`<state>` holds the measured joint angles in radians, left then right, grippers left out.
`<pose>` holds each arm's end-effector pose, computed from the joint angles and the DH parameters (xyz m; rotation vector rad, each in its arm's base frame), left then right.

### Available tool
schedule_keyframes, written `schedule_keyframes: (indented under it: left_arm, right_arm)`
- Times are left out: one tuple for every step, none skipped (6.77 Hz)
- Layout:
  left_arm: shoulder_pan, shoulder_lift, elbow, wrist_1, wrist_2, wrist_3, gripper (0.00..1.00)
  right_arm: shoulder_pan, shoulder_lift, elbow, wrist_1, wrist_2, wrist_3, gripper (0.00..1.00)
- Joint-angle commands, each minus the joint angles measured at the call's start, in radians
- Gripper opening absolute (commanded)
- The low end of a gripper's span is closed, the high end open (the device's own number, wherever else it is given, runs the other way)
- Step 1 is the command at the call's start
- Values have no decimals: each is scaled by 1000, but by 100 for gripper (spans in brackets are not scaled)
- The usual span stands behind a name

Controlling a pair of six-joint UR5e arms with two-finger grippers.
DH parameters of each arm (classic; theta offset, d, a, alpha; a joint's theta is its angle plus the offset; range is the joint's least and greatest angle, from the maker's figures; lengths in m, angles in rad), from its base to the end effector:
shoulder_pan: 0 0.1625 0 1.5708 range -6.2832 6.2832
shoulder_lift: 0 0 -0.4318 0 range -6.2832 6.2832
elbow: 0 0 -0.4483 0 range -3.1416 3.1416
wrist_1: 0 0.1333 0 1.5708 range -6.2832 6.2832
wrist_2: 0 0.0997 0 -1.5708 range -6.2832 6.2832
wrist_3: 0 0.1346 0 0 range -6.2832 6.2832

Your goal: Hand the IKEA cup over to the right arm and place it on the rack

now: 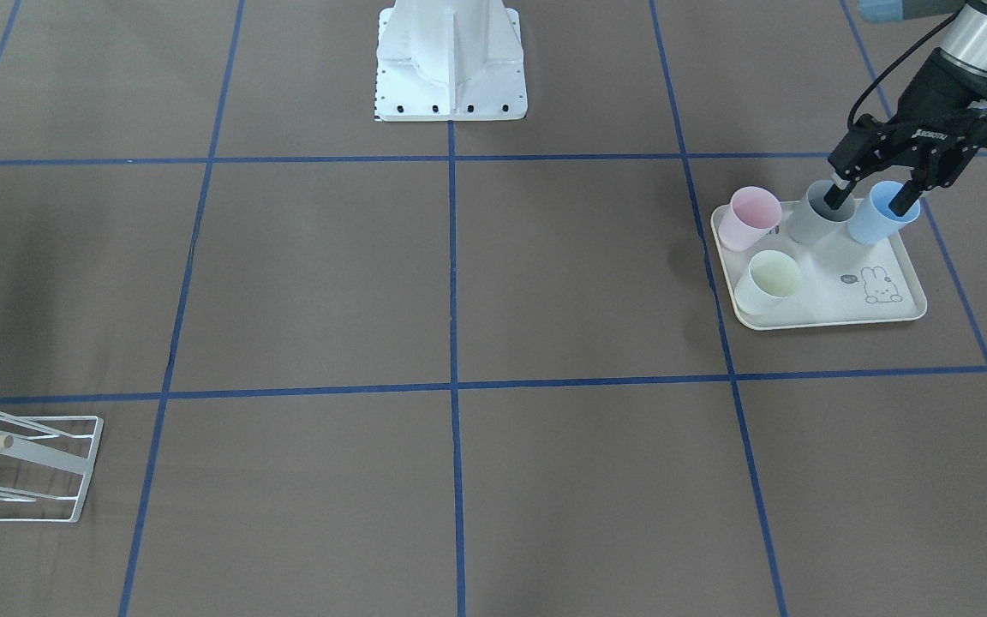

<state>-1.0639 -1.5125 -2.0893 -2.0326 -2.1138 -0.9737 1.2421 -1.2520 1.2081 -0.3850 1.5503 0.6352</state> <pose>0.2009 -0.4931 0.3846 0.3232 0.9764 -0.1748 -0.1124 -0.7510 0.5575 1.0242 -0.5151 0.2840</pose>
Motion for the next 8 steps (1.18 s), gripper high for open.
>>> schedule_keyframes:
  left_arm:
    - [-1,0,0,0,0,0,100]
    - [-1,0,0,0,0,0,100]
    - [-1,2,0,0,0,0,100]
    - [-1,2,0,0,0,0,100]
    - [-1,2,0,0,0,0,100]
    - [-1,2,0,2,0,-3,100]
    - [1,0,0,0,-2,-7,100]
    - [1,0,-1,2,0,-8,100]
  right_arm:
    - [-27,-35,2,28,-13,30,0]
    - [-36,-37,-1,28,-13,31,0]
    - [-47,-37,-2,28,-12,31,0]
    - [-62,-38,-5,28,-12,31,0]
    - [-64,-49,-4,28,-10,29,0]
    - [-64,-56,-5,28,-10,29,0]
    - [-66,-66,-4,28,-10,26,0]
    - [-66,-70,-4,26,-12,26,0]
